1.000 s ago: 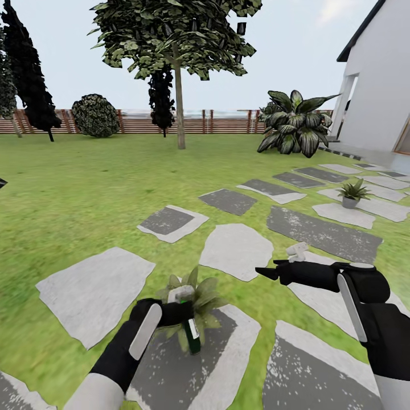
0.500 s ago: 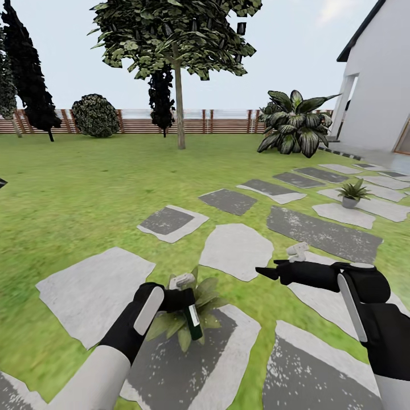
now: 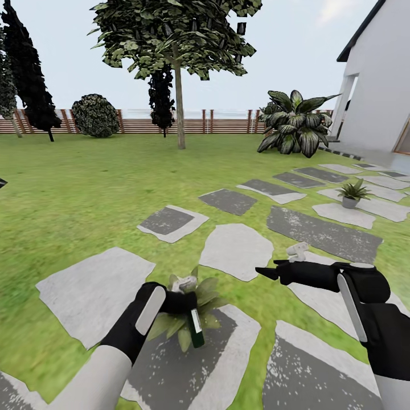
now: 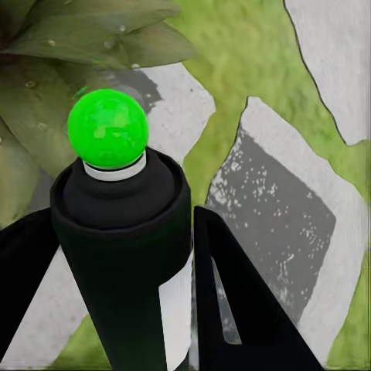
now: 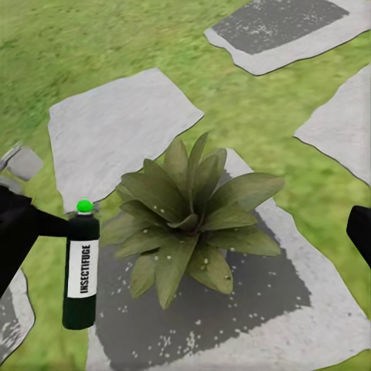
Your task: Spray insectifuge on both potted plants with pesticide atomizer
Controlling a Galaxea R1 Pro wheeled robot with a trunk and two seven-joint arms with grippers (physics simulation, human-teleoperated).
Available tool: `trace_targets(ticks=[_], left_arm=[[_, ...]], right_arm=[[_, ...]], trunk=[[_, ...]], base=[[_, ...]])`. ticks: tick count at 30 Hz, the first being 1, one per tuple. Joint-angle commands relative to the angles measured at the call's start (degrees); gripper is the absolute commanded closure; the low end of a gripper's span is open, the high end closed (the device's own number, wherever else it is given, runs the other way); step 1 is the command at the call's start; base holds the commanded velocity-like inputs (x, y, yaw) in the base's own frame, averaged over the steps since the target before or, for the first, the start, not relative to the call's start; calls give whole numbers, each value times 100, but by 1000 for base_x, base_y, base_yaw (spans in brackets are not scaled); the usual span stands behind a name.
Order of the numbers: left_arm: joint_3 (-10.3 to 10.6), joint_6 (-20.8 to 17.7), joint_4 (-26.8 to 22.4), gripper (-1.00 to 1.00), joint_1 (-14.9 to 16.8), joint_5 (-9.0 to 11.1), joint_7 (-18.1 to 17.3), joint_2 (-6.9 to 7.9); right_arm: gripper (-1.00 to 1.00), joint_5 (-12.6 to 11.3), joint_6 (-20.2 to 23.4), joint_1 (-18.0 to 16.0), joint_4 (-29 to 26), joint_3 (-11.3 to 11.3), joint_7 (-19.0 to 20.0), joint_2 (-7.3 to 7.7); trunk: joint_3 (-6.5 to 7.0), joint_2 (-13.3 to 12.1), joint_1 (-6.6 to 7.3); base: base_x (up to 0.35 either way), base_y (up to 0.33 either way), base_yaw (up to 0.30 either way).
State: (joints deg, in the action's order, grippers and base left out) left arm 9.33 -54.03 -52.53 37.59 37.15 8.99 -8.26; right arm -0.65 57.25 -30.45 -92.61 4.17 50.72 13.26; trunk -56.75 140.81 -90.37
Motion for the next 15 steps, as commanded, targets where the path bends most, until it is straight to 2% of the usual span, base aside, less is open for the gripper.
trace_targets(ticks=[1, 4, 6, 8, 15], left_arm=[[13, -68, -11, 100, 3, 53, 49, -22], [30, -140, -18, 100, 8, 116, -46, -75], [38, -154, -13, 100, 30, 369, -99, -79], [45, -158, 3, 100, 79, 471, -114, -83], [59, -153, -19, 100, 115, 543, -237, -100]], right_arm=[[-100, -5, 42, -4, -3, 5, 17, 1], [-100, -5, 43, -4, -2, 5, 19, 1], [-100, -5, 46, -4, -5, 5, 19, 1], [-100, -5, 46, -4, -4, 5, 19, 1], [-100, -5, 49, -4, -4, 26, 23, 1]], trunk=[[-6, 2, 1], [-6, 2, 1], [-6, 2, 1], [-6, 2, 1], [-6, 2, 1]], base=[[0, 0, 0], [0, 0, 0], [0, 0, 0], [0, 0, 0], [0, 0, 0]])
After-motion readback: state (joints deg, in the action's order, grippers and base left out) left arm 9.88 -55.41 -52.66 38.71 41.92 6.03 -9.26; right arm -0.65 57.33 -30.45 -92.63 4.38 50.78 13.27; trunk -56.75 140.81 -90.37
